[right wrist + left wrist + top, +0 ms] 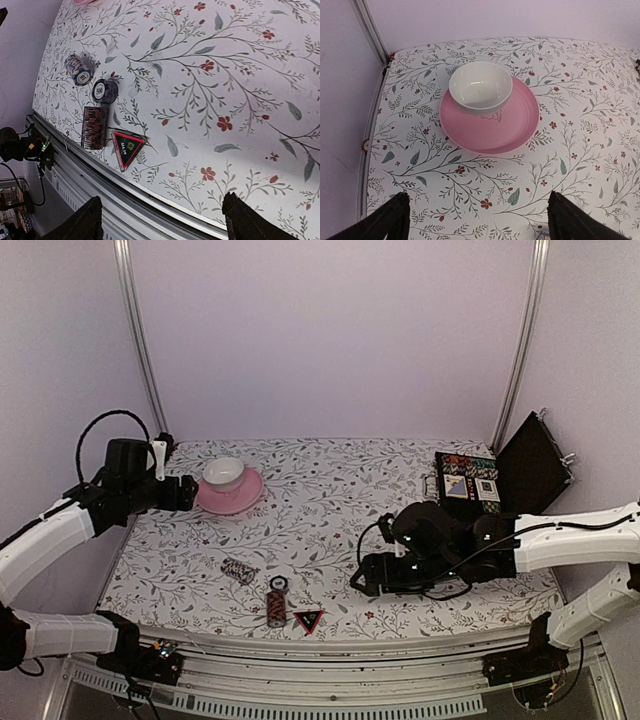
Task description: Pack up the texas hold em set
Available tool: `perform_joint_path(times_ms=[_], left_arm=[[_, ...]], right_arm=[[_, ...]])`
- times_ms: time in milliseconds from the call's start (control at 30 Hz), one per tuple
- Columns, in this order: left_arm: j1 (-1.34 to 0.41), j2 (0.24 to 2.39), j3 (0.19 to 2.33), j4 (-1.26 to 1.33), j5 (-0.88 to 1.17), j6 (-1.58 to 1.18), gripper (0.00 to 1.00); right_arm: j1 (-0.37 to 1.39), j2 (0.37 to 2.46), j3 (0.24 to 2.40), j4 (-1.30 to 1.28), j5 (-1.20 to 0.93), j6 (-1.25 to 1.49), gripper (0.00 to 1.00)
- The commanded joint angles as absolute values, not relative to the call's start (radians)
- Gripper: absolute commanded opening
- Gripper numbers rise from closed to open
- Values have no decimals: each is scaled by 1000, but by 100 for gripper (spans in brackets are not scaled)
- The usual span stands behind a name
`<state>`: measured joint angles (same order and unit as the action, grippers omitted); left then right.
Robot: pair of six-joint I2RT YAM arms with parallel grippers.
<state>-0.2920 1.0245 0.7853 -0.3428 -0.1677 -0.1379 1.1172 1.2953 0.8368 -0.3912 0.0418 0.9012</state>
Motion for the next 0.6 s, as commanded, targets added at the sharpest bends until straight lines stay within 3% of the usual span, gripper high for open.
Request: perform_joint_path(times_ms=[0,300,567], left_arm=[[-305,1041,787,-344,-175,-122,96],[-309,999,781,-349,-208,-119,96],[-311,983,782,-351,-193,-124,96]], right_arm=[[1217,1483,1012,-343,110,962,83],[1329,1912,1421,-378,58,890,84],[1344,2065,1563,-458,106,903,81]])
